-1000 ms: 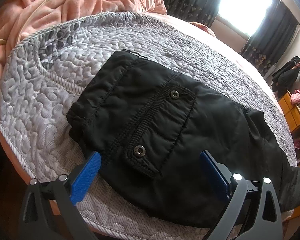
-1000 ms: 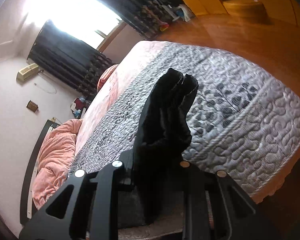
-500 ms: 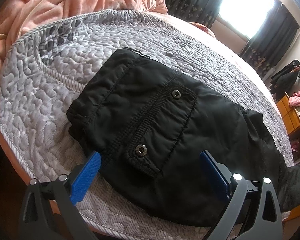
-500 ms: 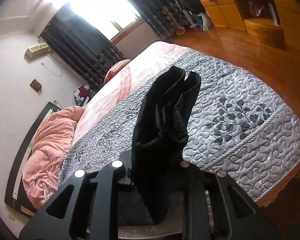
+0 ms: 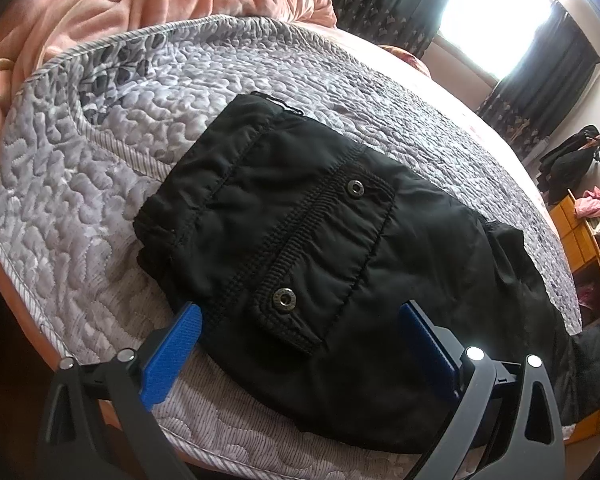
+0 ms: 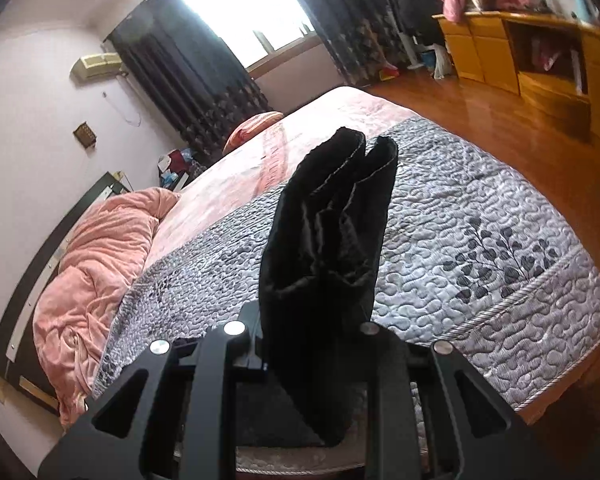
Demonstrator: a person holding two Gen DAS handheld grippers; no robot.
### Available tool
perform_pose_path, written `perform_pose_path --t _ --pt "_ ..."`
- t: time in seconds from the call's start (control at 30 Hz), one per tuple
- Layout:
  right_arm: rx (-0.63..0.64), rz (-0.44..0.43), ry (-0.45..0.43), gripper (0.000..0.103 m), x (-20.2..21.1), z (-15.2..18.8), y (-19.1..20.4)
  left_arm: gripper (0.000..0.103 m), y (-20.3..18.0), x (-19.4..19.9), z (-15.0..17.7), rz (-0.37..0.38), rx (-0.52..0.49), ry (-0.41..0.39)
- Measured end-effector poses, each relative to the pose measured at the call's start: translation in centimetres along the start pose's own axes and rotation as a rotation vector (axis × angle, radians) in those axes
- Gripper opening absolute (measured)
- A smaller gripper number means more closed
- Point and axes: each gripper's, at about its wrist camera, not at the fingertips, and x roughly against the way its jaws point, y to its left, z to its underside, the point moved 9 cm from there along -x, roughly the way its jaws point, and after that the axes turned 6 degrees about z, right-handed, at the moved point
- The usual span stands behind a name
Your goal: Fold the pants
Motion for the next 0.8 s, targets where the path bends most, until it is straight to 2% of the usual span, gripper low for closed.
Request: perform_pose_path --t 0.43,0.8 --pt "0.106 0.053 -0.009 0.019 0.1 0.7 4.9 0.099 0.1 0.1 0.1 0.011 0.008 0.003" --pt "0.161 0.095 -0.061 0.017 0.6 0.7 7.9 0.099 0.1 -0.3 0.1 0.001 0.001 0.02"
